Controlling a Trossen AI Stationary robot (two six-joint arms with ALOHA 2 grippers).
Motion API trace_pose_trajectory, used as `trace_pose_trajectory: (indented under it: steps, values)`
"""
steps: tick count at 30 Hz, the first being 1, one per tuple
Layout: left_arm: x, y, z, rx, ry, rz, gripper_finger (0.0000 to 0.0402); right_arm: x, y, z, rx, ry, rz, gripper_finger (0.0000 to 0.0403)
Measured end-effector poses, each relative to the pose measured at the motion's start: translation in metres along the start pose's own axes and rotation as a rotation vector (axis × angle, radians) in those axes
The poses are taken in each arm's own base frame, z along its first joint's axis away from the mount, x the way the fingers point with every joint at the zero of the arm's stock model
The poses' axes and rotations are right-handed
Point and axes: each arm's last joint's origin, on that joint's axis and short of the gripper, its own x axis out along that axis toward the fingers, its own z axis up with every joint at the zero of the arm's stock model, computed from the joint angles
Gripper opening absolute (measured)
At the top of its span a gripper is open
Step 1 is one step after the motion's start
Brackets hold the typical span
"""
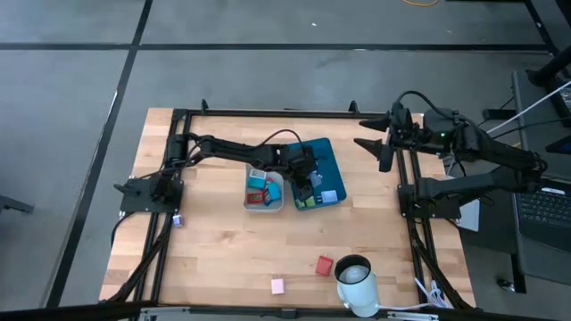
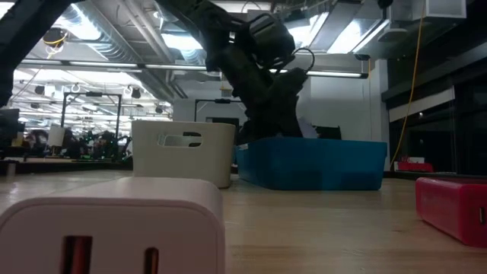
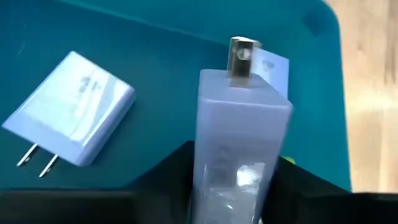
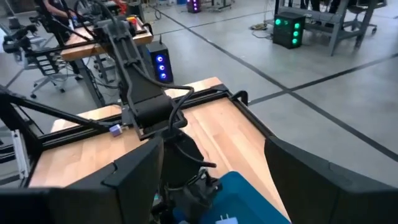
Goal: Pick & Place Office items
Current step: Put the light blue charger adapter into the blue bin, then put the pink charger adapter into the blue bin
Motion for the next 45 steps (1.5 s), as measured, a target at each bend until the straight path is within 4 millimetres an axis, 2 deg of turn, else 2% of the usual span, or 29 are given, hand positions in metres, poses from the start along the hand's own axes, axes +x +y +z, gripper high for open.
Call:
trace_pose_trajectory:
  steps: [4,7,12,15,17,19,23,26,30,35,39,45]
  values:
    - [-0.005,0.000,0.002,0.000,-0.013,0.036,0.0231,-0.001,0.000,0.000,0.001,-0.005,0.001,0.0284]
    - [-0.009,0.000,0.003,-0.008,-0.021,0.040,0.0277,-0.001,0.000,0.001,0.001,-0.007,0.001,0.0284]
    - [-0.016,-0.002,0.010,-0.007,-0.050,0.039,0.0297,-0.001,0.000,0.001,0.002,-0.010,0.002,0.0284]
    - [-0.041,-0.012,0.028,0.035,-0.104,0.022,0.0292,-0.003,0.000,0.003,0.007,-0.037,0.015,0.0284]
    - [-0.069,-0.025,0.040,0.127,-0.107,0.023,0.0286,-0.006,0.001,0.006,0.012,-0.069,0.039,0.0284]
    - [-0.096,-0.042,0.042,0.257,-0.040,0.051,0.0281,-0.010,0.001,0.008,0.014,-0.085,0.053,0.0284]
    - [-0.138,-0.090,0.025,0.570,0.138,0.081,0.0274,-0.018,0.000,0.009,0.018,-0.105,0.065,0.0284]
    - [-0.157,-0.126,0.005,0.730,0.231,0.064,0.0275,-0.020,-0.001,0.009,0.019,-0.114,0.066,0.0284]
    - [-0.155,-0.167,-0.026,0.843,0.283,-0.021,0.0280,-0.020,0.000,0.011,0.024,-0.130,0.079,0.0284]
    - [-0.138,-0.204,-0.063,0.959,0.377,-0.078,0.0289,-0.020,0.000,0.012,0.029,-0.143,0.083,0.0284]
    - [-0.117,-0.219,-0.087,0.948,0.487,-0.125,0.0305,-0.020,0.000,0.012,0.040,-0.144,0.084,0.0284]
    - [-0.085,-0.225,-0.104,1.029,0.573,-0.151,0.0326,-0.019,0.000,0.012,0.049,-0.142,0.084,0.0284]
